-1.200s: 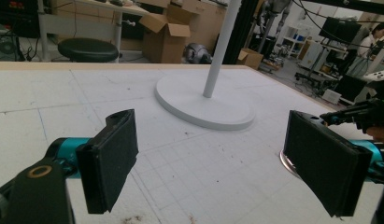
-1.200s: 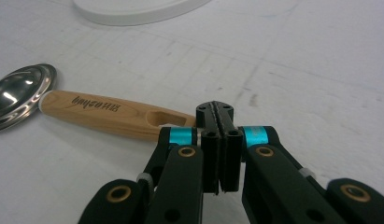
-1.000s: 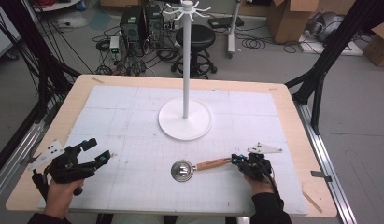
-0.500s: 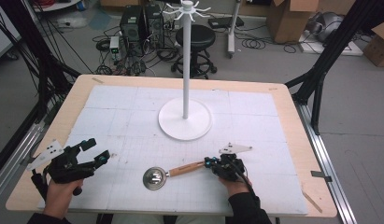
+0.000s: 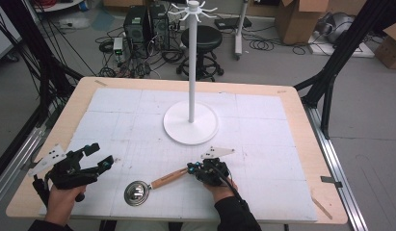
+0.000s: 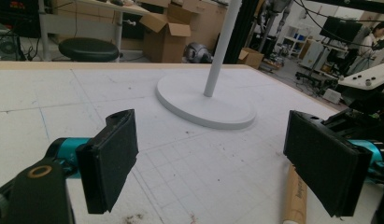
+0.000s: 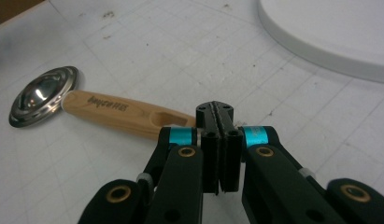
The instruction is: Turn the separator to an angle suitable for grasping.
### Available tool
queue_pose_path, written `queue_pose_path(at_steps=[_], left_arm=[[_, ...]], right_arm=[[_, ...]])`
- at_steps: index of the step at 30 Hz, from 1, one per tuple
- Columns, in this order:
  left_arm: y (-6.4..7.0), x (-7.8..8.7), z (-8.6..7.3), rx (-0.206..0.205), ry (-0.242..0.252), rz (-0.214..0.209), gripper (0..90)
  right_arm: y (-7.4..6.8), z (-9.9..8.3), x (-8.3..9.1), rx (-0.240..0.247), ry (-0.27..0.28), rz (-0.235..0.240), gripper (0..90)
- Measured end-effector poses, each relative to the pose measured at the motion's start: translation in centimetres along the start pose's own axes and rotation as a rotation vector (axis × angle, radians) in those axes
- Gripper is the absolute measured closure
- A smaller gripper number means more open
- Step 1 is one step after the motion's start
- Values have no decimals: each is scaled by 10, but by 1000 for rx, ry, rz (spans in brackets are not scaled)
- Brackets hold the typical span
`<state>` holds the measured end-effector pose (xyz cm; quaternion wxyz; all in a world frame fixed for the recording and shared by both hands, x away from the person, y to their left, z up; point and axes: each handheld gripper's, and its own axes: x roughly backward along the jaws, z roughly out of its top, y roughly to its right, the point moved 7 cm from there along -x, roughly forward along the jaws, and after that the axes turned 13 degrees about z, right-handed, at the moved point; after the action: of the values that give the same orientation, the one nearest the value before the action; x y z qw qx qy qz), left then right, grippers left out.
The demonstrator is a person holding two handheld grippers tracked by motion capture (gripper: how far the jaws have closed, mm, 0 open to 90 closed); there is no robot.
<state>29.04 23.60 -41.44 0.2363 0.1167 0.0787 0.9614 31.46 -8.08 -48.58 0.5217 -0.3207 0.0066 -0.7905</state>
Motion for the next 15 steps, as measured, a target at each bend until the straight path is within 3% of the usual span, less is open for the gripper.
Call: queue_pose_path(at_steps=[6,7,8,9,12,15], left_arm=[[1,0,0,0,-2,-5,182],[1,0,0,-2,0,-4,182],[3,0,0,0,0,-8,182],[3,0,0,-3,-3,-13,182],[6,-1,0,-8,-9,-26,189],[8,-1,0,-9,-9,-39,189]], right_arm=[[8,2,33,-11,57,-46,858],[12,3,47,-15,83,-68,833],[17,4,73,-26,126,-109,796],[18,3,79,-23,133,-121,777],[24,-4,113,-24,154,-216,692],[29,-14,145,-41,197,-307,520]])
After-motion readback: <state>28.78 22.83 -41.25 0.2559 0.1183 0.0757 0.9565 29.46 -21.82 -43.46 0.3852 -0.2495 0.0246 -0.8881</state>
